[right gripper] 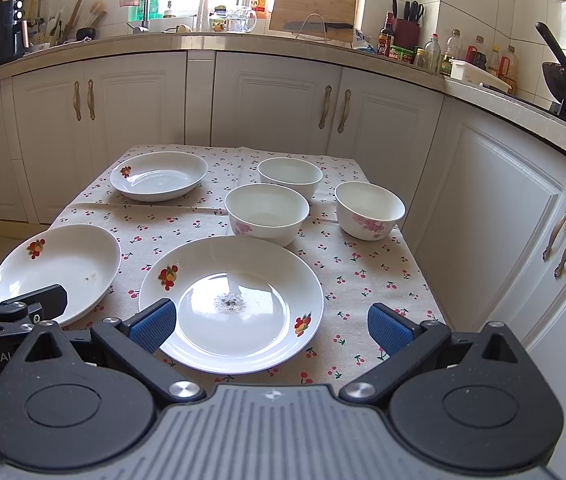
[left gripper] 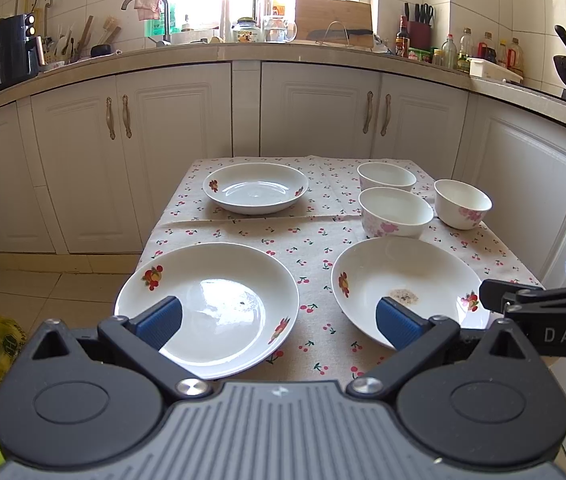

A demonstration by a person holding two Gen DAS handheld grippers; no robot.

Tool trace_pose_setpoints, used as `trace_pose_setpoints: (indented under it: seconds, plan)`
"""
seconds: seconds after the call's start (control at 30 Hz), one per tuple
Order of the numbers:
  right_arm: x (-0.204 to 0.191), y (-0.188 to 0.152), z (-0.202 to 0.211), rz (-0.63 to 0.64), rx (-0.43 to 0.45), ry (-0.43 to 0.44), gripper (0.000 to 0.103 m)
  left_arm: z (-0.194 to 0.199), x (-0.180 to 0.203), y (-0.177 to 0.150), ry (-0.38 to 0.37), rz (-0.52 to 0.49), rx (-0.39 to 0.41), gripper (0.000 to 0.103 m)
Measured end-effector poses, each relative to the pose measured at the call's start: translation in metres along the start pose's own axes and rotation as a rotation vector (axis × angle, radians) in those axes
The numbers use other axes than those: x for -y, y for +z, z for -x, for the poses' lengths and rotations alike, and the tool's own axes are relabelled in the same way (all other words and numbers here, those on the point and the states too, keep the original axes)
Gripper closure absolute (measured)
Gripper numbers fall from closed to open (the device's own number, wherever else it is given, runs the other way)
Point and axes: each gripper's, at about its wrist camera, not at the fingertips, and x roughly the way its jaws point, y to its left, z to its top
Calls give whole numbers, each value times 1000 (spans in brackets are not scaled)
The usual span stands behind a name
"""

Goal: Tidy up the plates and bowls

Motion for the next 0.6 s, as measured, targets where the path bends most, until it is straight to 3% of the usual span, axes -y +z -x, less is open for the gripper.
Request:
trace_pose_setpoints:
  seconds: [0.6]
  plan:
    - [-1,0,2,4,3,-10,0,1,0,1,0,0,1,1]
